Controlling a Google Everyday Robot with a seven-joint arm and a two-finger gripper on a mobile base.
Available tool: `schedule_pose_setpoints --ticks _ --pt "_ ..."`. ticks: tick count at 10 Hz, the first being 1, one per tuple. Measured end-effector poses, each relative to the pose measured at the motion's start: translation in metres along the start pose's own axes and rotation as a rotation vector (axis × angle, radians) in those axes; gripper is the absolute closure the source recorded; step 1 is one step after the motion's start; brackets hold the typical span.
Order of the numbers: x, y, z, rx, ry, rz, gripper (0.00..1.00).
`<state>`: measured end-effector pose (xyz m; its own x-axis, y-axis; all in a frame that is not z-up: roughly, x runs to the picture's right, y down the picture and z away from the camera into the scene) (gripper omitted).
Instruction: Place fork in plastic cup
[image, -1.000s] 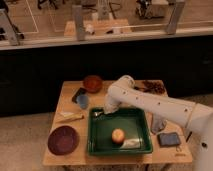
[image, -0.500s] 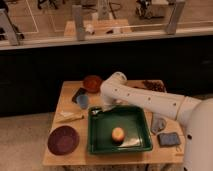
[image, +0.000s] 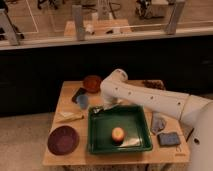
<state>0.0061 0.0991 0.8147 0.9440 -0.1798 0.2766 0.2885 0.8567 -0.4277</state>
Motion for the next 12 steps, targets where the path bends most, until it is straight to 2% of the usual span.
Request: schedule_pose_setpoints --ticks 3,6,8,12 --pt "-0.001 -0.010 -0.003 0.010 0.042 -0.014 1.00" --pt "0.000 -0.045 0.011 0.012 0.066 -0.026 1.00" --pt "-0.009 -0.068 0.022 0.000 0.045 -0.041 1.00" --pt "-0.014 -0.092 0.033 -0.034 -0.057 -0.037 1.00"
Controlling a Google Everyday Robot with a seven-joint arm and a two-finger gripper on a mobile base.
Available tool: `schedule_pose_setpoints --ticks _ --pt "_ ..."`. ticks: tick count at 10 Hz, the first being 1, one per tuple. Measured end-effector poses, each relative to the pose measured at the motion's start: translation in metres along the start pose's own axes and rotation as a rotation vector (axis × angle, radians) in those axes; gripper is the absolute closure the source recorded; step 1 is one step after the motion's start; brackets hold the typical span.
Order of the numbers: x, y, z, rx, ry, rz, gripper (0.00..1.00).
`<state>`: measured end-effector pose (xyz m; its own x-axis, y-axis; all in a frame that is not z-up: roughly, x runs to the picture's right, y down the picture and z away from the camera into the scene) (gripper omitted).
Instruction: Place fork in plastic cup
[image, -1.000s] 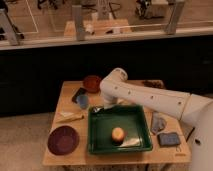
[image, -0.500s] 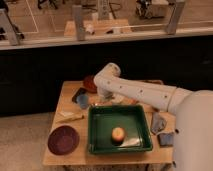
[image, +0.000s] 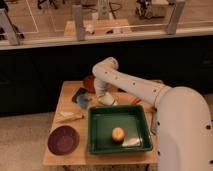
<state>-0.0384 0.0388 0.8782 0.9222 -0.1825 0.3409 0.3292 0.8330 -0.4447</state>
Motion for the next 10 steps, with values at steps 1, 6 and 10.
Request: schedule_pose_setpoints --ticks 1,6,10 --pt "-0.001 -0.001 0.000 -0.003 -0.011 0.001 1.00" --pt "0.009 -0.002 -0.012 0.010 -0.033 0.019 1.00" --pt "-0.010 -0.011 -0.008 0.027 -0.094 0.004 1.00"
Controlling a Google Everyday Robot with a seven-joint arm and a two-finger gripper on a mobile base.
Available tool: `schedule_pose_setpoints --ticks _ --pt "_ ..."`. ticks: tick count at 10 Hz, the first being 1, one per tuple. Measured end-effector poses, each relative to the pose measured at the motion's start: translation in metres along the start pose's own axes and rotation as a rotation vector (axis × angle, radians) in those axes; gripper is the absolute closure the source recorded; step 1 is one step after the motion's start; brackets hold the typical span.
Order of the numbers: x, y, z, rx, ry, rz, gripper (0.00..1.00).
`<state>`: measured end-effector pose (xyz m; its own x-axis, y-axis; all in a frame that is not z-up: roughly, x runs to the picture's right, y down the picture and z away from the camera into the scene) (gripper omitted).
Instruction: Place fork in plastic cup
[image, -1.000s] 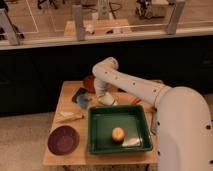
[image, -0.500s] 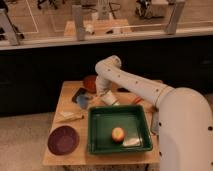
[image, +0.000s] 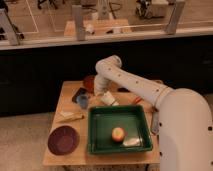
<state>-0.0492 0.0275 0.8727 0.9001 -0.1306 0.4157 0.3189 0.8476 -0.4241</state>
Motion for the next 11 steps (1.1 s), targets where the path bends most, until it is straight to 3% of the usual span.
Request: schedule_pose_setpoints --ticks 6,11 --pt "-0.025 -0.012 0.022 0.001 -0.022 -0.030 1.00" --pt "-0.063 -0.007 0.033 -0.017 -0.060 -0.110 1.00"
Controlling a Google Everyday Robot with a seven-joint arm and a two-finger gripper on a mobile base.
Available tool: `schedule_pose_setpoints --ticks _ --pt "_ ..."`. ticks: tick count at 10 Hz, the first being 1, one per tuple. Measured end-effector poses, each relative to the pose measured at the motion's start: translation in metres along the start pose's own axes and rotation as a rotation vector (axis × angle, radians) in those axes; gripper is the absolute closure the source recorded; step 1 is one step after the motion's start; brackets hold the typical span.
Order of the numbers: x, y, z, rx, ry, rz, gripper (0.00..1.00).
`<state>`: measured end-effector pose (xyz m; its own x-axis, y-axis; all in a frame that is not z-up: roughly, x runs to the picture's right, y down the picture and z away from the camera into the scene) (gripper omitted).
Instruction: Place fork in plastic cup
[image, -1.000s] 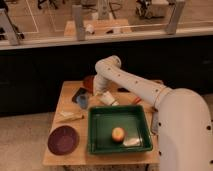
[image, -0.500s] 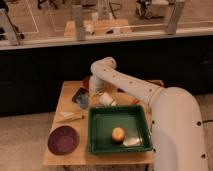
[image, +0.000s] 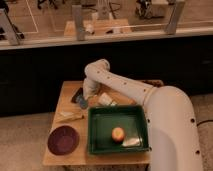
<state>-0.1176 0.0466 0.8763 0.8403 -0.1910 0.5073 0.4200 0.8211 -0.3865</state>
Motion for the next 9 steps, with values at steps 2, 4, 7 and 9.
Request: schedule_pose_setpoints --ticks 2,4,7,9 --pt "-0.007 0.001 -0.002 0.004 -0.004 -0.018 1.00" --pt "-0.011 0.000 -0.003 0.008 -0.009 -0.028 1.00" --pt "-0.016 -0.001 -0.003 0.009 -0.019 -0.038 0.98" --pt "-0.015 -0.003 -0.002 0.009 -0.020 -0.034 0.83"
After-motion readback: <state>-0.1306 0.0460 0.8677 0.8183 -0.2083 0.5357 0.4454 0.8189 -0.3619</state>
